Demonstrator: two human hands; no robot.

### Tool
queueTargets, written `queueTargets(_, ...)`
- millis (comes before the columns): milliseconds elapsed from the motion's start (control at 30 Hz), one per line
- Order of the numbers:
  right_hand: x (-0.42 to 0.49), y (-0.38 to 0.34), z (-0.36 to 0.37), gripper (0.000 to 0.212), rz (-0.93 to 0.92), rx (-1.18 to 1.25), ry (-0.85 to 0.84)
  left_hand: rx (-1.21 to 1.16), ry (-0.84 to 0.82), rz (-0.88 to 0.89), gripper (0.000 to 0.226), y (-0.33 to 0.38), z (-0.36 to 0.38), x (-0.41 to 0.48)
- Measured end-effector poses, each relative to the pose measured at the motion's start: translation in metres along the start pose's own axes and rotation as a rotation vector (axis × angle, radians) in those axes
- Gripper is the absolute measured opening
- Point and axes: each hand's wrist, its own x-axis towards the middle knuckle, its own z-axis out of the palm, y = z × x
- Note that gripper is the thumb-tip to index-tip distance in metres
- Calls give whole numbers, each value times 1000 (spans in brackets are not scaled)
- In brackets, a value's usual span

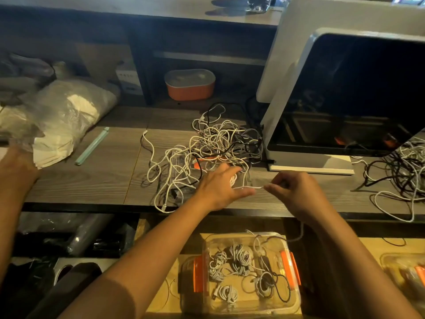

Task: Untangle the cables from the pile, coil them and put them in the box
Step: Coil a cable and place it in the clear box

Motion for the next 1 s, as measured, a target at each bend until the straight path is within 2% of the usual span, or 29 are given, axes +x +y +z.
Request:
queueTargets(100, 3, 4, -7, 8, 3, -9, -32, 223, -63, 10, 54, 1, 3, -2)
queueTargets(167, 5, 6, -9, 7, 7, 48, 15, 84, -61, -28, 34, 6, 5, -3)
queueTargets(200, 5, 7, -9, 9, 26, 94, 59, -115, -63, -83, 32, 11, 5, -4)
queueTargets(267, 7, 10, -7, 13, 71, 161, 150, -689, -86, -177, 32, 18, -1, -7)
queueTargets(333, 8, 10, -3, 9, 101, 241, 175, -1240, -187, -182, 33, 26, -9, -15)
queueTargets(367, 7, 8, 1, 10, 104, 297, 167, -1412, -237, -137, 33, 28, -13, -19)
queueTargets(400, 6, 6, 7, 13, 105, 349, 151, -1472, -252, -61, 34, 33, -18, -22)
queueTargets(467, 2, 0, 23, 19, 102, 353, 66, -1491, -211, 38, 34, 41, -25, -22)
queueTargets(533, -3, -6, 42, 23, 61, 248, -65, -1552, -128, 19, 30, 50, -28, -16)
queueTargets(600, -7, -12, 58, 20, 32, 205, -176, -1512, 18, -45, 27, 56, -27, -8)
queueTargets(667, -10, -18, 65, 16, -9, 189, -236, -1263, 178, -88, 25, 58, -22, -1)
queueTargets(733, -11, -20, 64, 13, -80, 131, -218, -916, 280, -108, 23, 53, -13, 5)
queueTargets(767, -11, -21, 61, 14, -111, 96, -186, -794, 286, -112, 23, 51, -10, 6)
queueTargets(833, -11, -18, 54, 16, -156, 42, -153, -721, 231, -141, 26, 46, -5, 5)
queueTargets(933, -11, -13, 45, 13, -192, 56, -173, -701, 31, -183, 40, 40, -2, 0)
queueTargets(1000, -9, -8, 40, 12, -193, 73, -128, -669, -94, -190, 52, 36, 0, -5)
